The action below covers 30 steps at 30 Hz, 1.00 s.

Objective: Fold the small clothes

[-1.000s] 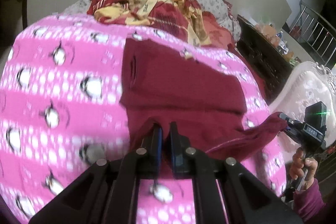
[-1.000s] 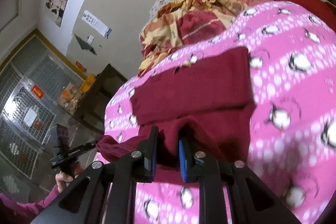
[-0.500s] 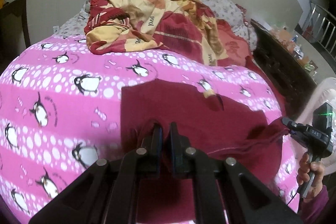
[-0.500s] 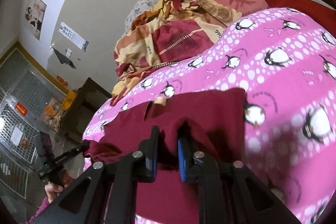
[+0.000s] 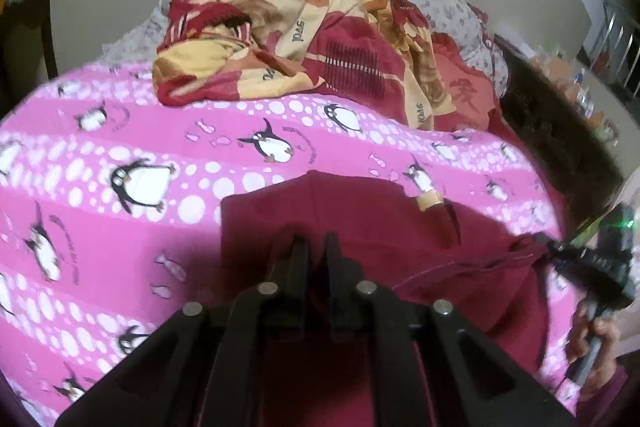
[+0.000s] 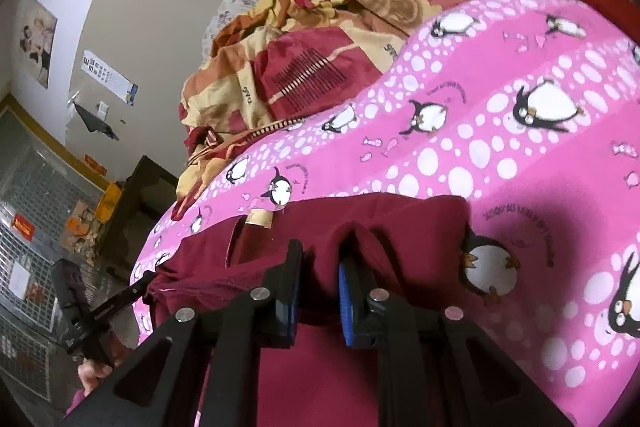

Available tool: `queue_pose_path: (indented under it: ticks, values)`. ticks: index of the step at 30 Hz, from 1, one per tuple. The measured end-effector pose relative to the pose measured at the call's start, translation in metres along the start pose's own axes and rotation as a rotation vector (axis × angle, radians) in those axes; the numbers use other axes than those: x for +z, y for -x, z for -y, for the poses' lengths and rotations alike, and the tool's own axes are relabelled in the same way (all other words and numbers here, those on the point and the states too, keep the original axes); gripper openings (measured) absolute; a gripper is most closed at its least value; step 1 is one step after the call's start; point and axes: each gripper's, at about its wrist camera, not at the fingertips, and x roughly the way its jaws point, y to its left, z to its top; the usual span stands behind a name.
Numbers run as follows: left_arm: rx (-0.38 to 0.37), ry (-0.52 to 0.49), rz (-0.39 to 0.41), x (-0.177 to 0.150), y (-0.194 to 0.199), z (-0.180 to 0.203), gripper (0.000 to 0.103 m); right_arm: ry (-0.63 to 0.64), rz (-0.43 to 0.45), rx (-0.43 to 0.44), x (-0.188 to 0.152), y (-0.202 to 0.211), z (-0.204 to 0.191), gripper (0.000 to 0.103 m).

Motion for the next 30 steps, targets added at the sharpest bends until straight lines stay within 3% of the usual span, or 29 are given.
queue_pose_path:
  ticks: [3, 5, 6, 7, 8, 10, 12, 17, 21, 24, 25, 26, 27, 28, 29, 30]
  values:
    - [-0.070, 0.088, -0.029, 0.004, -0.006, -0.011, 0.028, -0.010, 0.034, 0.010, 0.005, 0.009, 0.000, 0.028]
    - [-0.100, 0.118, -0.019, 0.006, -0.005, -0.013, 0.043, -0.029, 0.123, 0.021, 0.010, 0.024, 0.001, 0.074]
    - [-0.098, 0.110, -0.009, 0.007, -0.002, -0.011, 0.047, -0.052, 0.171, 0.043, 0.014, 0.035, 0.003, 0.077]
    - [-0.095, 0.100, 0.001, 0.009, 0.002, -0.008, 0.059, -0.066, 0.177, 0.058, 0.016, 0.040, 0.003, 0.077]
    - [-0.083, 0.087, 0.030, 0.011, 0.010, -0.006, 0.079, -0.078, 0.178, 0.073, 0.019, 0.044, 0.003, 0.077]
    - [-0.080, 0.074, 0.105, 0.015, 0.027, -0.004, 0.091, -0.048, 0.182, 0.078, 0.019, 0.054, -0.005, 0.077]
    - [-0.082, 0.055, 0.137, 0.017, 0.036, -0.003, 0.091, 0.043, 0.150, 0.035, 0.015, 0.053, -0.021, 0.077]
    - [-0.062, -0.033, 0.103, 0.011, 0.040, 0.004, 0.091, 0.270, 0.046, -0.106, -0.001, 0.022, -0.048, 0.077]
    - [-0.037, -0.103, 0.066, 0.004, 0.029, 0.001, 0.091, 0.291, -0.026, -0.179, -0.001, -0.008, -0.037, 0.077]
    - [-0.018, -0.088, 0.049, 0.007, 0.016, -0.007, 0.091, 0.304, -0.055, -0.200, 0.005, -0.024, -0.034, 0.077]
    - [-0.019, -0.081, 0.048, 0.010, 0.012, -0.009, 0.091, 0.326, -0.063, -0.205, 0.007, -0.029, -0.035, 0.073]
    - [-0.022, -0.079, 0.047, 0.011, 0.009, -0.009, 0.091, 0.348, -0.072, -0.217, 0.008, -0.032, -0.038, 0.045]
    - [-0.030, -0.086, 0.036, 0.015, 0.003, -0.009, 0.090, 0.362, -0.081, -0.230, 0.008, -0.034, -0.040, 0.025]
    - [-0.034, -0.096, 0.030, 0.017, -0.001, -0.008, 0.074, 0.380, -0.082, -0.239, 0.009, -0.035, -0.043, 0.009]
    - [-0.031, -0.116, 0.011, 0.020, -0.007, -0.006, 0.039, 0.395, -0.071, -0.236, 0.010, -0.034, -0.046, 0.009]
    - [-0.026, -0.126, -0.012, 0.022, -0.012, -0.004, 0.021, 0.426, -0.052, -0.246, 0.010, -0.033, -0.050, 0.009]
